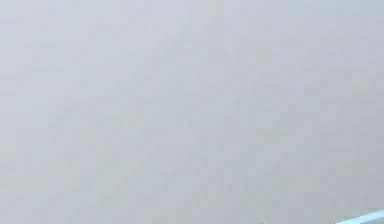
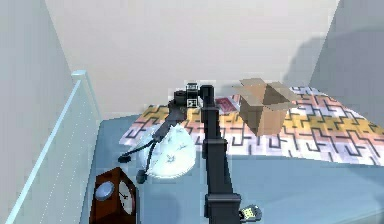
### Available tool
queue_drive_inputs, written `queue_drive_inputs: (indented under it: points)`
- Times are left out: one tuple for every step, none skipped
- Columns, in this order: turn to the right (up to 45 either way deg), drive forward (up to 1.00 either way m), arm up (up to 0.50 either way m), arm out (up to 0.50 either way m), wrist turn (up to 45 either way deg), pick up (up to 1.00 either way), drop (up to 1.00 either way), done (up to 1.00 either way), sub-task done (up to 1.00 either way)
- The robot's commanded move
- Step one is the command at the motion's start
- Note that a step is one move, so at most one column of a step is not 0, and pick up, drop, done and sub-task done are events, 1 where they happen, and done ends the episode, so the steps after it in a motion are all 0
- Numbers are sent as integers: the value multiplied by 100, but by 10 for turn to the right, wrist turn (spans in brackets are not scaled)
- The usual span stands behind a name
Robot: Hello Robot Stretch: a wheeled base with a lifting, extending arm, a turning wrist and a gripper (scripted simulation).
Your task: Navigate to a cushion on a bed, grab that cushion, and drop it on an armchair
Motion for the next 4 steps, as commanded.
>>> queue_drive_inputs:
  points:
    - [0,0,0,0,450,0,0,0,0]
    - [0,0,0,0,150,0,0,0,0]
    - [0,0,-30,0,0,0,0,0,0]
    - [0,0,0,0,0,100,0,0,0]
